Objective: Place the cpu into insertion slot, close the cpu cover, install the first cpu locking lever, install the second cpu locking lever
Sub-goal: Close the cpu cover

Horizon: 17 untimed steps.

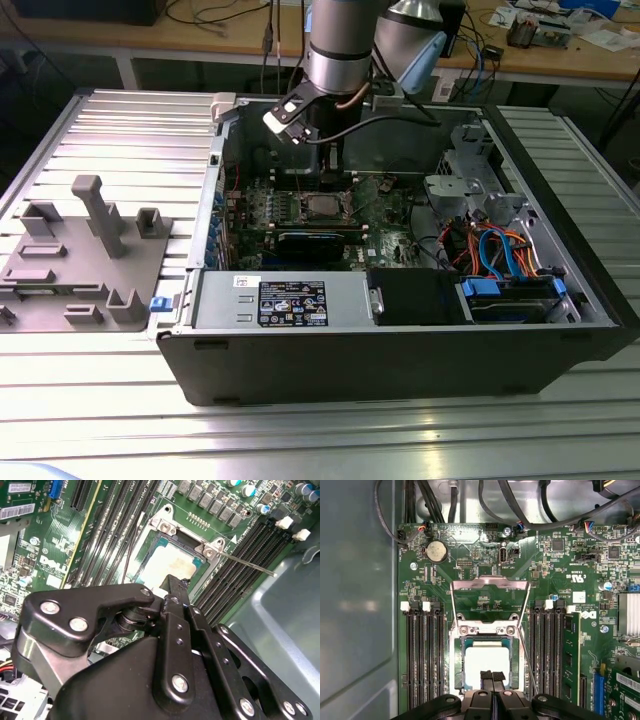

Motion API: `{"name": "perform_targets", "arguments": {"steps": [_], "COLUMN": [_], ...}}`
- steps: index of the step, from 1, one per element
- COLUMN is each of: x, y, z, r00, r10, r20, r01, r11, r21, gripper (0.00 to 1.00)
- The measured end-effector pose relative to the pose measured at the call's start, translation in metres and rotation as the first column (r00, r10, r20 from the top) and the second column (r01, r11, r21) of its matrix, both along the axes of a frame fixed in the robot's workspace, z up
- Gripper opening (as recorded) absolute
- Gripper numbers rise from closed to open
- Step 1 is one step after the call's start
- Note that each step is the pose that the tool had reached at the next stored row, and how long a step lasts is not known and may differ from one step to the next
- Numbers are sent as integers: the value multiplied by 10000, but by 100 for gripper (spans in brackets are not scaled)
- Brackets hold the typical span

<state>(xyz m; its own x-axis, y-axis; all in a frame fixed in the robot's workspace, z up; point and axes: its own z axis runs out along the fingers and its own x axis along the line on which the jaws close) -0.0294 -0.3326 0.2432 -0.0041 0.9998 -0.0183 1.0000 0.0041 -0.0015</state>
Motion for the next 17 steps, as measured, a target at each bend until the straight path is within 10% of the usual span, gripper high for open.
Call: {"name": "perform_targets", "arguments": {"steps": [17], "x": [0], "y": [0], "z": [184], "r00": [10000], "r10": [1], "r20": [0], "r01": [-1], "r11": [10000], "r21": [-9], "gripper": [11]}}
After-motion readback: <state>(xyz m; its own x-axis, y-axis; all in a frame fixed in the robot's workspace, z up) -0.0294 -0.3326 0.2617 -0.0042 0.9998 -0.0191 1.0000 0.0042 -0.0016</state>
